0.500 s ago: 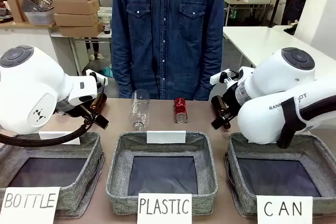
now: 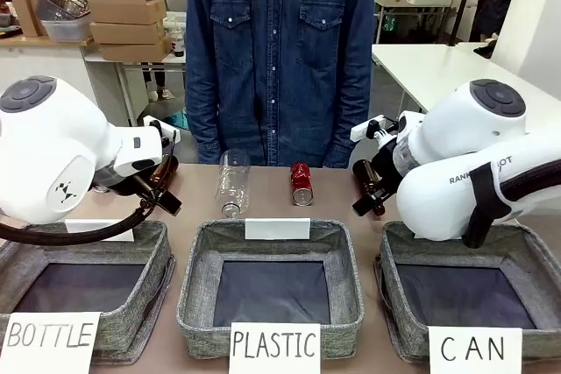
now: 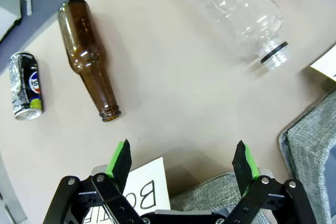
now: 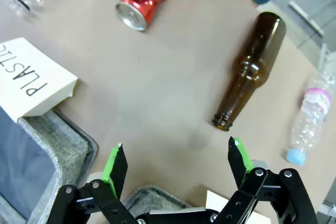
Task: Sort the can waste into the basket.
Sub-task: Pick up the can waste from the table and place it in the right Fabric basket.
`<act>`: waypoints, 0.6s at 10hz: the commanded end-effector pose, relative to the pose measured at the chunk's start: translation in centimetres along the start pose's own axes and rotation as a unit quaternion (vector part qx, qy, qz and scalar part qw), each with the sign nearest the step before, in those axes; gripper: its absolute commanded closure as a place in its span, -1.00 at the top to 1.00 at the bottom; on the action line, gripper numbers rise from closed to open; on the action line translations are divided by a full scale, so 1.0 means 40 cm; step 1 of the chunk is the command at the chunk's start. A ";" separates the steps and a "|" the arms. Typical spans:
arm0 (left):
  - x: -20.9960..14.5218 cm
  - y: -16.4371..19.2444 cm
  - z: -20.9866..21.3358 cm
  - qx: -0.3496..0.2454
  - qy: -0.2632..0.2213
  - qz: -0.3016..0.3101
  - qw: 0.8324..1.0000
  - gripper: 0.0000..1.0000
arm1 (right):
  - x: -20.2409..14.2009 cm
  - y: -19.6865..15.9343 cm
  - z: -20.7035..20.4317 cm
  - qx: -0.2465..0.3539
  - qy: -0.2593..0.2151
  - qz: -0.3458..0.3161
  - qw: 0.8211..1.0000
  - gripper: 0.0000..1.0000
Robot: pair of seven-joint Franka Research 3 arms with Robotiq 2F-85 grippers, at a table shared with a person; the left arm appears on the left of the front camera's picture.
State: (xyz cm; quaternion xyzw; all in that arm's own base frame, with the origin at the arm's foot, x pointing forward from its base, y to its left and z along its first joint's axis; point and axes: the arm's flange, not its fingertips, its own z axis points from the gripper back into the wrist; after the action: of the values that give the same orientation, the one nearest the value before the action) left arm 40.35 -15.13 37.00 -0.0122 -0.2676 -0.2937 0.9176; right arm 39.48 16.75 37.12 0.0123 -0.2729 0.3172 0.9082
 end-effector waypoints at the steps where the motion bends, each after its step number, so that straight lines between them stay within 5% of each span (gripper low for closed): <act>1: 0.000 0.000 0.000 0.000 0.000 0.000 1.000 1.00 | 0.000 0.000 0.000 0.000 0.000 0.000 1.000 1.00; 6: 0.000 0.000 0.000 0.000 0.000 0.000 1.000 1.00 | 0.000 0.000 0.000 0.000 0.000 0.000 1.000 1.00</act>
State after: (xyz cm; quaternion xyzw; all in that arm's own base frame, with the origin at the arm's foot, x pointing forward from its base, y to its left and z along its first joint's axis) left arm 40.35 -15.13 37.00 -0.0122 -0.2676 -0.2937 0.9176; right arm 39.48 16.75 37.12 0.0123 -0.2729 0.3172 0.9082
